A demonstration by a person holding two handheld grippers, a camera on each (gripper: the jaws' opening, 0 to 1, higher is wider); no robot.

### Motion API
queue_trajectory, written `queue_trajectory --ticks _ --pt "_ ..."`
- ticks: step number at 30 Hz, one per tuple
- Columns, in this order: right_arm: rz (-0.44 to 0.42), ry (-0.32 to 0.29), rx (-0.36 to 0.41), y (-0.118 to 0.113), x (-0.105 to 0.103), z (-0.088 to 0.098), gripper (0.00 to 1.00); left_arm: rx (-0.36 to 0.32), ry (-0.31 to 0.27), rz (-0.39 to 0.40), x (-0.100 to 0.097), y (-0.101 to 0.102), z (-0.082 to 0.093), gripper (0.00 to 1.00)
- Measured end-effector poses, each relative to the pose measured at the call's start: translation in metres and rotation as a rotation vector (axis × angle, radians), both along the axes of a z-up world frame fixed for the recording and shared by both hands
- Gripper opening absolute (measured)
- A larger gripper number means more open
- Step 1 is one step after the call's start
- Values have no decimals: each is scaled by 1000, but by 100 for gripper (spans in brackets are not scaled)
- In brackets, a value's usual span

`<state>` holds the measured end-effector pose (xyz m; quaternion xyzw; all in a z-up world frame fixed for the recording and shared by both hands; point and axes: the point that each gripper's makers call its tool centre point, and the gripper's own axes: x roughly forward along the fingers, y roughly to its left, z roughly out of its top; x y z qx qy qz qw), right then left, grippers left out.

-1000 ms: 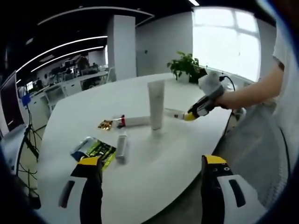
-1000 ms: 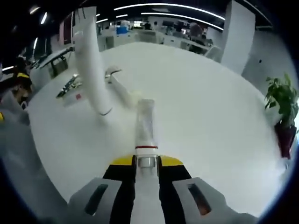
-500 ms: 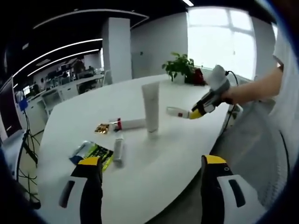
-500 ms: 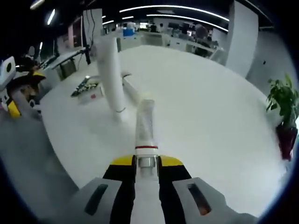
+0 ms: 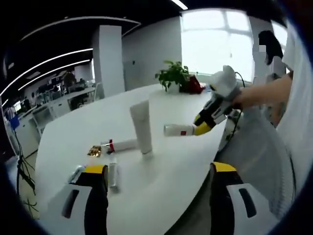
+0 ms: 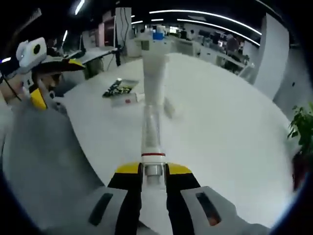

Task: Arrange the skincare products in the storage area until every visible bottle or jar stands upright without overlapping.

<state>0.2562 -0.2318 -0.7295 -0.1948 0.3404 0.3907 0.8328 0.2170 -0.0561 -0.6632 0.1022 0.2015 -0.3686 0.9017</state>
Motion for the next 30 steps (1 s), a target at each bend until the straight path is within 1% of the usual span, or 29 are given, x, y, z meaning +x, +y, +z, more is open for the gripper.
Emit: queue_trajectory --ticks 2,3,4,6,7,8,9,11,13,14,15,16,17,20,22,25,28,30 --pt "57 1 -7 7 -5 1 17 9 -6 -34 2 -6 1 78" --pt "76 -4 -10 9 -7 5 17 13 -8 -49 2 -9 2 78" --pt "122 2 -7 13 -12 7 17 22 -12 -75 1 -14 3 78" --pt "152 0 -1 19 -18 13 17 30 -19 -110 1 -21 6 77" --pt "194 4 -3 22 -24 15 17 37 -26 -132 1 -26 8 76" --pt "208 3 -8 24 -28 18 17 41 -31 -151 1 -29 8 76" --pt "217 3 -9 25 -29 19 17 40 -32 -164 1 -32 8 75" --pt "281 8 -17 29 -38 23 17 34 -31 -194 1 -39 10 75" --pt "310 6 -8 32 -43 28 17 11 -29 -214 -1 -45 13 75" --pt "341 1 -5 34 -46 32 17 -2 -25 -224 -2 -48 14 74" --pt "348 1 -4 35 -49 35 17 -9 -22 -238 -2 -50 14 74" --pt "361 -1 -3 36 -51 37 17 -6 -23 -248 -3 -52 14 74" --pt "396 -7 -7 38 -54 41 17 4 -22 -268 -4 -54 14 74" --pt "470 -12 -36 40 -62 47 17 18 -14 -311 -7 -57 12 74" --pt "498 -7 -34 42 -66 50 17 23 -5 -340 -10 -60 11 74" --pt "557 -8 -55 45 -74 58 17 31 -1 -377 -11 -65 10 72" --pt "586 -15 -69 48 -76 63 17 34 -2 -412 -13 -71 11 70" --pt "599 -20 -73 49 -76 68 17 40 -1 -448 -17 -76 12 63"
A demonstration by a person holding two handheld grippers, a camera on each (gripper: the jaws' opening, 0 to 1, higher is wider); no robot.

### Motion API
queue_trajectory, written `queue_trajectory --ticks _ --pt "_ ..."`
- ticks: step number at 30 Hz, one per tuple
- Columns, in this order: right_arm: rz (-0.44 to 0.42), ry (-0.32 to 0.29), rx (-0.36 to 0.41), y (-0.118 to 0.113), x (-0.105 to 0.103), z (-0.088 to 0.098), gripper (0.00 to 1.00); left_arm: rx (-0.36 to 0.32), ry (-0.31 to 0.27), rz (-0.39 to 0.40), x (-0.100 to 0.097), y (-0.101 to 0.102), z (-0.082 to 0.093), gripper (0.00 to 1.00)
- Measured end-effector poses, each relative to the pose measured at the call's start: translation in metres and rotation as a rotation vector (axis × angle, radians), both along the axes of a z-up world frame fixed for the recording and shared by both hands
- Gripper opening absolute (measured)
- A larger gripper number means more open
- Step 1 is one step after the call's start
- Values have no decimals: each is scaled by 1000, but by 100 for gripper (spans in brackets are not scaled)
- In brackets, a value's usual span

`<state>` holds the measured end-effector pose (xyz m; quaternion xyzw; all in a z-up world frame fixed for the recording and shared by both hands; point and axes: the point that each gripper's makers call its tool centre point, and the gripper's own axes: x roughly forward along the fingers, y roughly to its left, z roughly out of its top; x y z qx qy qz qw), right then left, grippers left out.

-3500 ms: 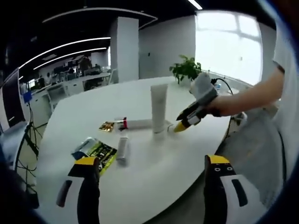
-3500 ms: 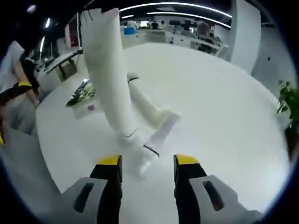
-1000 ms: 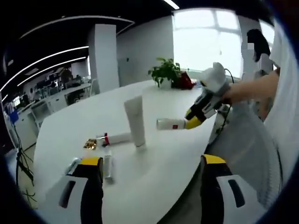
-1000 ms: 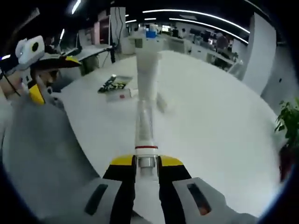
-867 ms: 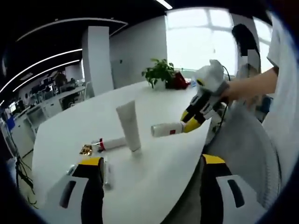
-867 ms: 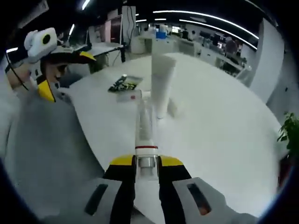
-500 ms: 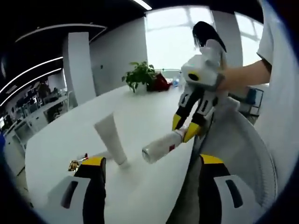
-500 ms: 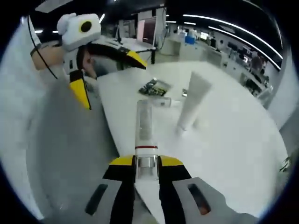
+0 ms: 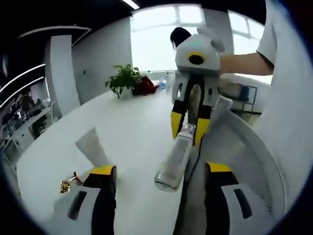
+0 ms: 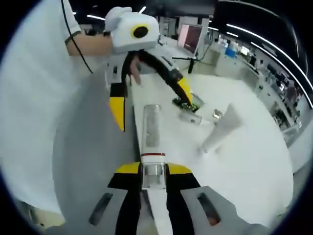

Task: Arrange the skincare products in the storage area until every visible bottle or jar stands upright without overlapping.

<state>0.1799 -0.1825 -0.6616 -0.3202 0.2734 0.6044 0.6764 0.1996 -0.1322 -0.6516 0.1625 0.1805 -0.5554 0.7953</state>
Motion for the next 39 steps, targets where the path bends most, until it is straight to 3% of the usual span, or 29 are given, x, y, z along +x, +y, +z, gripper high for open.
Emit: queue_trajectory --ticks 3,14,24,29,34,37,39 --pt "23 -10 -12 0 1 3 17 6 -11 -38 -4 -6 0 53" --pt "93 -26 -108 -2 0 1 17 128 -47 -143 -16 -26 -12 43" --pt "137 -41 -157 0 0 3 17 193 -81 -159 -17 -28 -21 27" --pt "157 -54 -179 1 1 4 17 227 -99 -160 -14 -27 -28 27" --pt "165 -90 -202 1 6 8 18 185 -93 -104 -7 -24 -24 27" --pt "166 -124 -182 3 10 14 19 132 -61 -73 -2 -21 -21 27" --pt "157 -148 -148 5 15 17 21 79 -5 -59 -5 -23 -18 27"
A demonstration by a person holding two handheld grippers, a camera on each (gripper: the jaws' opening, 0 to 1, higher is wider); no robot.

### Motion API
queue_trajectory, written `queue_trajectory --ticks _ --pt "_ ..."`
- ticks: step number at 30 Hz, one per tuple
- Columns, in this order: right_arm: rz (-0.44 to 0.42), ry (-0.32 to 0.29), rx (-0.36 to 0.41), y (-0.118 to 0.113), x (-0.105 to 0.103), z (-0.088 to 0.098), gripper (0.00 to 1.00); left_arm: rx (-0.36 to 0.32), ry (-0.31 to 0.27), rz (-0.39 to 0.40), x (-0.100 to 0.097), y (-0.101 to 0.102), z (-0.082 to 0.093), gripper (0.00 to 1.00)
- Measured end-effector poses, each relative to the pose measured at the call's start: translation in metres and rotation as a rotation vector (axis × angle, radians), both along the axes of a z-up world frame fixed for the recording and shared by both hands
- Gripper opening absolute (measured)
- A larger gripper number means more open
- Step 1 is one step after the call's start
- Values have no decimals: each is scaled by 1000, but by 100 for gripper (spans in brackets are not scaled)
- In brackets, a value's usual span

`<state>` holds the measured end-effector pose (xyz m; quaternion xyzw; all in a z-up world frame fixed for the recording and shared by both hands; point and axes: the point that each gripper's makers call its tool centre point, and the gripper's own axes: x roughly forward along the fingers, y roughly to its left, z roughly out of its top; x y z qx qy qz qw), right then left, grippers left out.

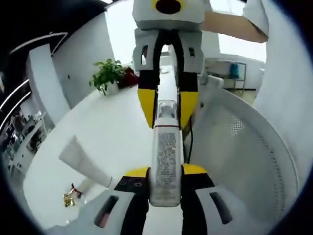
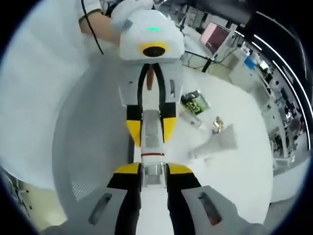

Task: Arrange the skincare products in the storage area until every visible bottle or jar stands upright without overlapping.

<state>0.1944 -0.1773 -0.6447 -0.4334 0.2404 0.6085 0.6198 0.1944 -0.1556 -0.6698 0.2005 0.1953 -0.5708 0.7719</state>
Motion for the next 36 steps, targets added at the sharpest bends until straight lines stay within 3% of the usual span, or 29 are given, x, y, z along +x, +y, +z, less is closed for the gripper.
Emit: queue_trajectory --ticks 5,10,12,13,14,15,16,17,18,19,20,21,25,28,29,33,36 --pt "-59 1 60 0 5 4 24 -86 53 45 6 6 2 27" --pt "-148 32 207 0 15 21 25 -142 95 70 7 10 2 27" --pt "-197 38 247 -5 22 25 29 -200 123 87 6 5 9 27" --pt "-210 39 265 -7 24 26 29 -207 119 95 9 8 9 6" --pt "-234 55 291 -10 24 26 28 -210 69 186 27 18 8 5" --pt "-249 67 304 -13 24 24 27 -263 111 154 22 10 8 5" --pt "-284 95 338 -16 24 20 27 -210 95 128 23 13 -4 5" --pt "-316 117 364 -18 25 16 27 -120 35 108 25 16 -15 5" --pt "-351 130 375 -26 30 7 25 28 -8 101 28 22 -35 5" --pt "-383 134 373 -32 32 1 24 108 -23 102 28 26 -49 5" --pt "-423 140 371 -40 34 -8 23 114 -47 144 36 35 -52 5" --pt "-449 144 367 -45 34 -14 22 122 -32 185 40 46 -55 5" --pt "-490 167 392 -52 30 -26 23 12 83 311 47 97 -50 5" --pt "-496 181 408 -47 29 -27 25 81 79 351 54 125 -60 5" --pt "-495 185 404 -44 30 -29 25 119 50 349 50 125 -60 6" --pt "-475 192 401 -34 35 -31 26 118 99 396 49 131 -65 25" --pt "-462 190 399 -26 35 -30 26 128 100 417 49 135 -72 28"
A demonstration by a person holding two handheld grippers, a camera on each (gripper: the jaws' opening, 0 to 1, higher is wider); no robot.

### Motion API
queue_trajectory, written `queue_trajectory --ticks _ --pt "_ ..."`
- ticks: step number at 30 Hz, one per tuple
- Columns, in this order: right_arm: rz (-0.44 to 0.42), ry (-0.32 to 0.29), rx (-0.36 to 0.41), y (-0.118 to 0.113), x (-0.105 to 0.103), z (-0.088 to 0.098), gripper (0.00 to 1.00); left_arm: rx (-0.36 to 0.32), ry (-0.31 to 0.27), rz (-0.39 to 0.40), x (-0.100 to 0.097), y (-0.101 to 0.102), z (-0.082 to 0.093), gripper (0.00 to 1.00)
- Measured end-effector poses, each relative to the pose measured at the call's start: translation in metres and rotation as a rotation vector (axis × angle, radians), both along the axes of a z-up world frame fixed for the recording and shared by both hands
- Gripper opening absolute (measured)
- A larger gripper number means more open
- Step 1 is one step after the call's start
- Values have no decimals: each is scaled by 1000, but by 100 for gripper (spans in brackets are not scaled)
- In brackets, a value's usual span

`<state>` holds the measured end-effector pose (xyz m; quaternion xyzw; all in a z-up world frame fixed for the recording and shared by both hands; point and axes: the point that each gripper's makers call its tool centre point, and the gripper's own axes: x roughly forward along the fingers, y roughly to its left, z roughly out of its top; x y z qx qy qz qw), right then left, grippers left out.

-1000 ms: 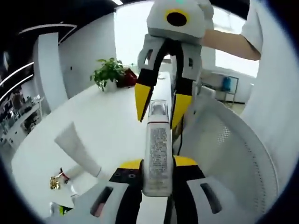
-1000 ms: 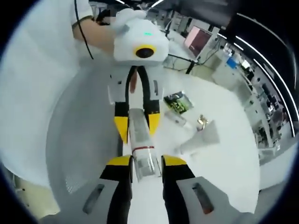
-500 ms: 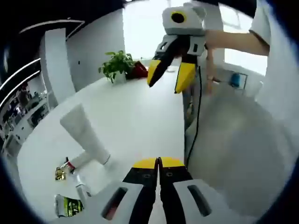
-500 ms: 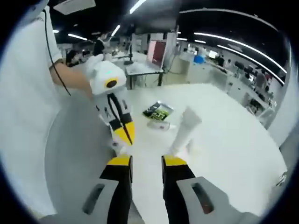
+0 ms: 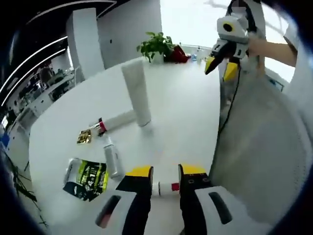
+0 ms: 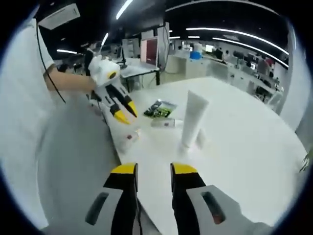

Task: Arrange the skincare products in the storage area until every visible bottle or jar stands upright without overlapping.

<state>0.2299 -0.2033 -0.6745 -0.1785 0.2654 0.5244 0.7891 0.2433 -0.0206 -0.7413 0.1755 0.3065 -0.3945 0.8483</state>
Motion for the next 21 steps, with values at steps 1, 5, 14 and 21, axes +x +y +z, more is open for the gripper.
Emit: queue_trajectory --ticks 1,5,14,21 --pt "3 2 1 2 0 0 27 2 8 4 -4 -3 1 28" --pt "15 8 14 6 -2 0 28 24 32 16 -13 -1 -6 31" --pt "5 38 27 11 -9 -10 33 73 79 100 -27 23 -14 42" --pt "22 58 36 29 -16 -17 34 135 83 52 -29 34 -38 50"
